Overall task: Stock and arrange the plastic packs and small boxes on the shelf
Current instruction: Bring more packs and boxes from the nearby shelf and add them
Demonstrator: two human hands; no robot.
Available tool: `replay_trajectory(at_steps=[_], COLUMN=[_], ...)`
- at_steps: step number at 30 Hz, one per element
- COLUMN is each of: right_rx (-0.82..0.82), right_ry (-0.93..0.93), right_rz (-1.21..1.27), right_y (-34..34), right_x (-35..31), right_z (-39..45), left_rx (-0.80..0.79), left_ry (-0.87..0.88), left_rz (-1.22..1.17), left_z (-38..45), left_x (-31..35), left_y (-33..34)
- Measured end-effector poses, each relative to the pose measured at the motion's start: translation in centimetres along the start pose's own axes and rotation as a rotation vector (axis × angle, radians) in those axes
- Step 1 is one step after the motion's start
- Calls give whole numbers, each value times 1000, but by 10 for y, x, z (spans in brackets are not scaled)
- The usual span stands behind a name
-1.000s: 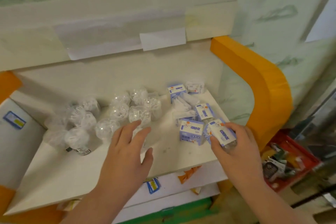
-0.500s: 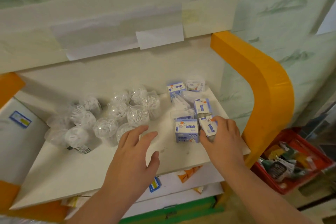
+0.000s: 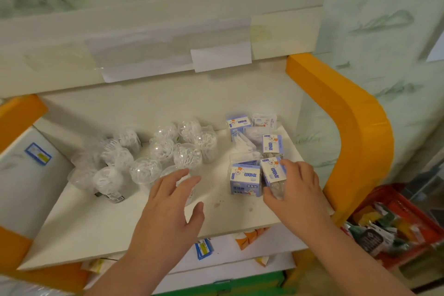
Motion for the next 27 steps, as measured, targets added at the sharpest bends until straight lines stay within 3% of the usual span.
replay_trajectory(at_steps=[9,18,27], right_rx=[-20,-321,-532], right_ry=[-287,-598,-857], right_rz=[137,272,342], right_y=[-13,48,115], right_x=[-82,-218,-351], right_z=[-15,-48,-147], left_rx=[103,140,250], left_ry=[-114,-374,-688], left_rz=[49,248,353], left_z=[-14,-110,-244], left_x=[-37,-105,-172], left_y=[-37,-116,-198])
Point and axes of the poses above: each hand's wrist, its own z-axis towards the middle knuckle, its own y-axis out of the palm, x = y × z, the point moved 6 cm from there along z, towards the middle knuckle, and after that the axes turned 8 degrees about y, right-handed, at the moved point
